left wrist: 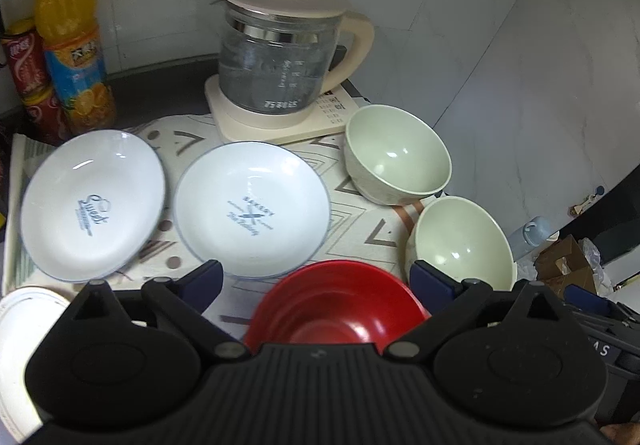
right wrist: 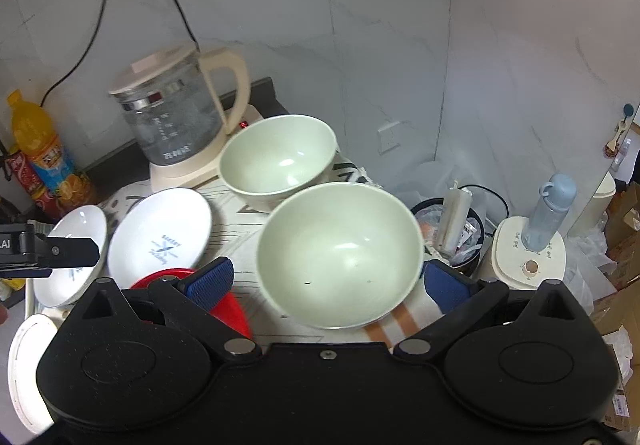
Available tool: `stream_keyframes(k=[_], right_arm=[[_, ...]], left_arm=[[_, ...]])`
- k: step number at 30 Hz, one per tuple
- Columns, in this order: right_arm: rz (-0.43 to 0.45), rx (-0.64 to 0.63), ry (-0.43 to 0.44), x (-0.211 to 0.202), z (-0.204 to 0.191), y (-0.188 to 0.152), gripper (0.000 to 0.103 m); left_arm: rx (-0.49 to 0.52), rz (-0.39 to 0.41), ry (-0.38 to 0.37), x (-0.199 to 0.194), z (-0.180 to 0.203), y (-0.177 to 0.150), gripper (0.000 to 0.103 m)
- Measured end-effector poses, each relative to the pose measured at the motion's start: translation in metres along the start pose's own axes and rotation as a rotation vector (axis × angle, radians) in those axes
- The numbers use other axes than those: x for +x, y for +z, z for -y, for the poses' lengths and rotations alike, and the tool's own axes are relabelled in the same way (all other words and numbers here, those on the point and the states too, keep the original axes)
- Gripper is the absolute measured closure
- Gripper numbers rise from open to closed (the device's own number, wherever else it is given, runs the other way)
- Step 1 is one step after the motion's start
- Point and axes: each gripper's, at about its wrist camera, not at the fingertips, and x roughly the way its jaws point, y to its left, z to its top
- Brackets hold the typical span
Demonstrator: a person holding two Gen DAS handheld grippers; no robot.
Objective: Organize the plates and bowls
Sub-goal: 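Close both grippers on the rim of the larger pale green bowl, then lift the pale green bowl with both grippers and carry it over the red bowl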
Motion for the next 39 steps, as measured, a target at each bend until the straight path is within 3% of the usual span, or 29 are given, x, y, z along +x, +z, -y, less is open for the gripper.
stream_keyframes(k=[4,11,16,21,26,34,39], right_arm=[[-0.027,0.018,0.031,0.015,0.018,0.003,0.008],[-0.089,0.071,0.062,0.041,0.053,0.003,0.029],[-0.129,0.084,0.086,0.058,0.07,0.003,0.043],[-0.161,0.088,0.122,0.071,0.08,0.003,0.057],[-0.191,0.111,0.154,0.084,0.088,0.002,0.067],[-0.231,0.126,0.171,0.1,0.094,0.001,0.071],[-0.245,0.13,0.186,0.109,0.096,0.002,0.086]], left_arm=[[-0.009,-0.017,-0.01,0.015,0.018,0.001,0.006],[-0.019,-0.038,-0.021,0.043,0.051,0.002,0.022],[-0.039,-0.067,-0.027,0.064,0.07,0.004,0.043],[-0.067,-0.087,-0.03,0.083,0.08,0.005,0.058],[-0.091,-0.104,-0.037,0.102,0.088,0.006,0.068],[-0.148,-0.171,-0.011,0.142,0.09,0.01,0.088],[-0.188,-0.209,0.0,0.158,0.086,0.01,0.098]])
